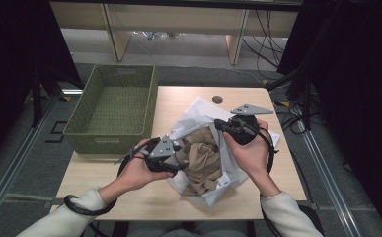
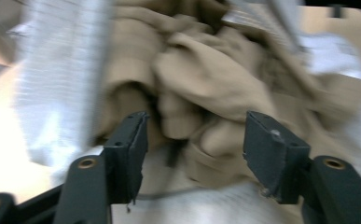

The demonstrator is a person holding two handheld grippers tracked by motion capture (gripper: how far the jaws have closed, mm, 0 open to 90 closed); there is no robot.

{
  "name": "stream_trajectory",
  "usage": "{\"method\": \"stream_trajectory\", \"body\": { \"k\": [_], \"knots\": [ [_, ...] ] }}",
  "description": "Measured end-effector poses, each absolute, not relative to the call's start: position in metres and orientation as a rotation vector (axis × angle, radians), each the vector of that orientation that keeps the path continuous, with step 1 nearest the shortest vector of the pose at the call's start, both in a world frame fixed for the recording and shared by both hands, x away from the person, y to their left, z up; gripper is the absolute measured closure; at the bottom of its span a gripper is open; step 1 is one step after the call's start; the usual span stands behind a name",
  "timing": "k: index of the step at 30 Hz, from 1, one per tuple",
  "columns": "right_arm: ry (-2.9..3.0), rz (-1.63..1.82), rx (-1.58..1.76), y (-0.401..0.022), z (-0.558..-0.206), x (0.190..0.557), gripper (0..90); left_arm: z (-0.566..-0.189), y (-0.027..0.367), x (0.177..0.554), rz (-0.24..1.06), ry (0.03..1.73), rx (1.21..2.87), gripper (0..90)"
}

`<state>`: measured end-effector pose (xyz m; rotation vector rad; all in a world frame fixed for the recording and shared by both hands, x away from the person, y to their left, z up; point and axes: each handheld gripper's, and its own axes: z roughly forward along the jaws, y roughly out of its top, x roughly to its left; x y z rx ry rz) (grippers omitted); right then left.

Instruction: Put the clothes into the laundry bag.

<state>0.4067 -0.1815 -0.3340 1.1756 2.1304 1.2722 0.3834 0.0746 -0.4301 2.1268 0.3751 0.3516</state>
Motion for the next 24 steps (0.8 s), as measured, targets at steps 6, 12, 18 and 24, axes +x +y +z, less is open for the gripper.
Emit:
{"method": "stream_trajectory", "body": {
  "k": [6, 12, 18, 24],
  "knots": [
    [2.131, 1.282, 1.182, -0.179, -0.335, 0.406, 90.0, -0.452, 0.049, 0.372, 0.316, 0.271, 2.224, 24.7],
    [2.148, 1.267, 1.172, -0.179, -0.336, 0.406, 90.0, -0.471, 0.025, 0.374, 0.358, 0.201, 2.336, 25.5],
    [2.157, 1.263, 1.189, -0.177, -0.335, 0.405, 90.0, -0.479, 0.014, 0.379, 0.456, 0.196, 2.385, 50.3],
    [2.166, 1.261, 1.171, -0.175, -0.336, 0.404, 90.0, -0.479, 0.008, 0.377, 0.448, 0.226, 2.371, 79.4]
  ]
}}
